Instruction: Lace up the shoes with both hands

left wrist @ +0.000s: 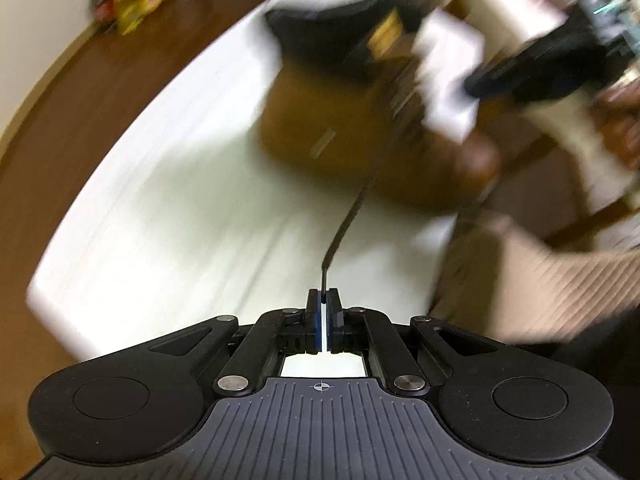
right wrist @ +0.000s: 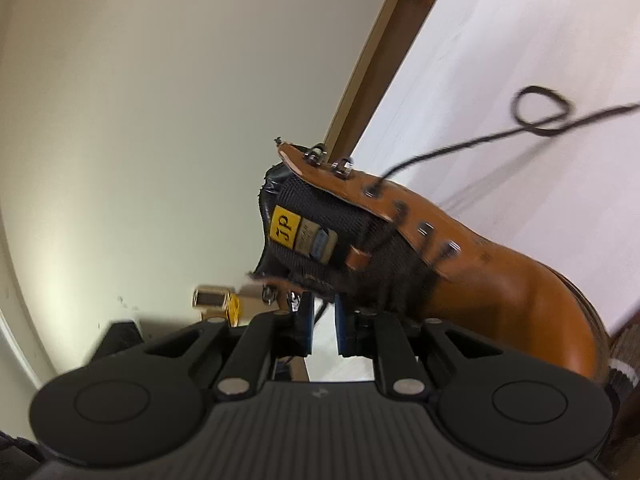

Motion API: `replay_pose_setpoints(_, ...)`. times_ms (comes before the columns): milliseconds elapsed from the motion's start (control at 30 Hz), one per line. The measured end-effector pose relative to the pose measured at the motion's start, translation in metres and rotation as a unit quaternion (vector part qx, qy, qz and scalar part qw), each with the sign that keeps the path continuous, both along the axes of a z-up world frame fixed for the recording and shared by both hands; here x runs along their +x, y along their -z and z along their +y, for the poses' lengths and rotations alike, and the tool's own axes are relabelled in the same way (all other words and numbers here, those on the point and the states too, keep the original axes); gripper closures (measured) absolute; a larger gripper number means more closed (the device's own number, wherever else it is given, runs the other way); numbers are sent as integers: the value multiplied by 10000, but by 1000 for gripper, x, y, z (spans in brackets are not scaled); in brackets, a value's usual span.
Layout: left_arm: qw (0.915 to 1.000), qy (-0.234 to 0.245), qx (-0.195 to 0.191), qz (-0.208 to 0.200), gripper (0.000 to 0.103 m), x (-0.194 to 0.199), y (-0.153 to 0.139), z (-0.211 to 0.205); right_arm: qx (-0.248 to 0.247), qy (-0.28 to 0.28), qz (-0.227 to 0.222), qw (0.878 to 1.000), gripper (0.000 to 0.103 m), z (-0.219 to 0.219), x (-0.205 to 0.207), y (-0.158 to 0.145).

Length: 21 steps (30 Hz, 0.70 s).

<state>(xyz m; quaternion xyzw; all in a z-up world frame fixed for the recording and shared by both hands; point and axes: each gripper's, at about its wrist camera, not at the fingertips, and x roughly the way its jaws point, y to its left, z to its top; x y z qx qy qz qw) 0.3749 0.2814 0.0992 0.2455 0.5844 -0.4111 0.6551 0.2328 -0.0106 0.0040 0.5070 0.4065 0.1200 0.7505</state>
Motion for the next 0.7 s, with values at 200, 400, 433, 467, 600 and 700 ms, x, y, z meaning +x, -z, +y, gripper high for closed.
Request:
replay_pose_setpoints(200,9993,-303,216,94,100,0,24,35,-85,370,299,9988,89,-7,3,-4)
replay_pose_setpoints(400,9999,37,94,-41,86,-14,20,31,-890,120,465,9949,86,-22,6,-4)
replay_pose_setpoints(433,9998,89,42,-167,86,-17,17,28,-1061,61,468,9932,83,-19,8,-8)
replay_pose_setpoints(467,9995,142,-9,-292,86,-20,14,24,-1291,-21,462,9906,82,-12,12,-12)
replay_pose_setpoints(600,9959,166,-624,-635,86,-23,2,-3,-2101,-348,382,9763,81,-5,21,-25)
replay_pose_setpoints(700,9904,257,-988,-936,85,-32,-1,-35,-2867,-713,222,9551,81,1,29,-37)
